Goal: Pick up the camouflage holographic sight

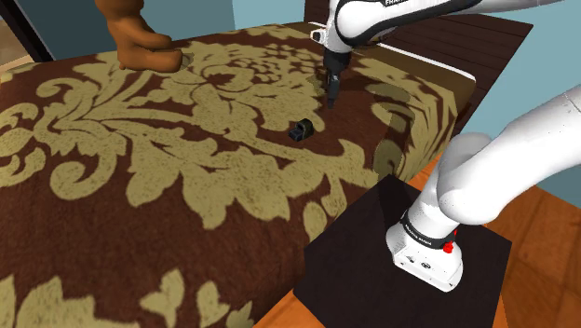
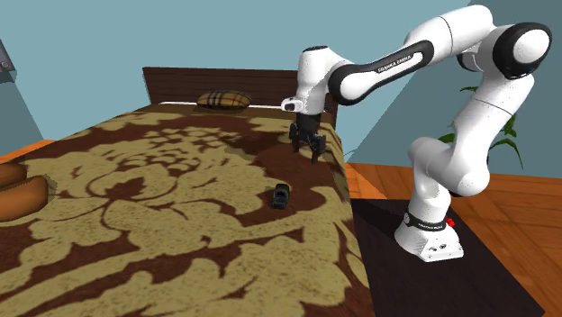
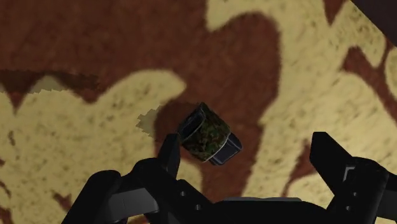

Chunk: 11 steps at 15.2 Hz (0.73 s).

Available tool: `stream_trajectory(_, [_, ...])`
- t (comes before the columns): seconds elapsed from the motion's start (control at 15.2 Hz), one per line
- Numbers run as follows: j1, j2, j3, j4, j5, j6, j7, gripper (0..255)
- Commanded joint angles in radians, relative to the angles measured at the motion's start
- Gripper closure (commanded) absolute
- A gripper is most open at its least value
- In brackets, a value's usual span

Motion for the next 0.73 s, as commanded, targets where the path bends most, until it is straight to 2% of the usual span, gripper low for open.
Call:
stream_trajectory(0.0, [0.035,0.08,-0.029,0.015,0.007,0.063,-0.119,0])
stream_trajectory(0.53, [0.136,0.378,-0.087,0.088,0.09,0.263,-0.584,0])
stream_trajectory(0.66, [0.135,0.393,-0.085,0.084,0.096,0.281,-0.597,0])
